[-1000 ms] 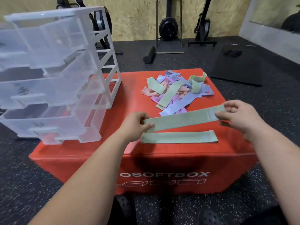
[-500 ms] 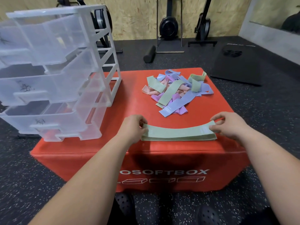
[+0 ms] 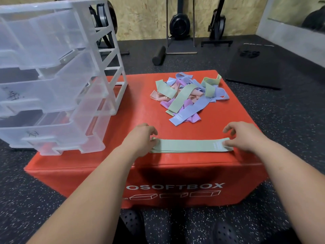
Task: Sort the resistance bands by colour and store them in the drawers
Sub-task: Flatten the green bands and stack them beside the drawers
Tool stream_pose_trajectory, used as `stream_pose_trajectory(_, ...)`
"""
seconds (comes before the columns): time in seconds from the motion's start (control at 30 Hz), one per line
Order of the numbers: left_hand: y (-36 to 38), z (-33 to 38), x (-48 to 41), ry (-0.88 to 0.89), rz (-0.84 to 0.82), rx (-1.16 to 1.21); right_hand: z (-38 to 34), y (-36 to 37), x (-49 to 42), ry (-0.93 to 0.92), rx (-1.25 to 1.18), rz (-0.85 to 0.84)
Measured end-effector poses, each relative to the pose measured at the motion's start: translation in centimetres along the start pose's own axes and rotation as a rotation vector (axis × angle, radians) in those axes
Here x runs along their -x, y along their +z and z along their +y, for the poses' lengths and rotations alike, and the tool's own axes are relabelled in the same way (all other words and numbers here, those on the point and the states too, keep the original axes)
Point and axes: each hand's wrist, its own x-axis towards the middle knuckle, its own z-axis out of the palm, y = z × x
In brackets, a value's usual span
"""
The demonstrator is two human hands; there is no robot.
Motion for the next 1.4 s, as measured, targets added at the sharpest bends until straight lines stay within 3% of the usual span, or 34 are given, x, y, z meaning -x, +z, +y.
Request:
stream_pose_trajectory(0.2,-1.0,-1.0,0.8,0.088,-0.175,0.034,0.6,-0.7,0.6,-0.189,0.11,-0.165)
stream_pose_trajectory(0.83,0.0,-1.4,0.5,0.117,-0.124,0.024,0.4,-0.2,0.0,-0.197,0.137,-0.128)
stream_pose_trajectory(1.07,0.7,-0.9,-2.0,-0.052,0.049,0.187,-4.7,0.2,-3.8,-0.244,-0.073,0.068)
stream_pose_trajectory(1.2,1.7,-0.9,-3.9,-0.079,0.122,0.14,-9.2,2.0,-7.6,-0.3,-0.059,0.185)
stream_pose_trajectory(1.4,2.6,-2.0,-5.7,-0.059,0.126,0.102,-14.4,5.6,-12.3,-0.245,-0.012,0.228)
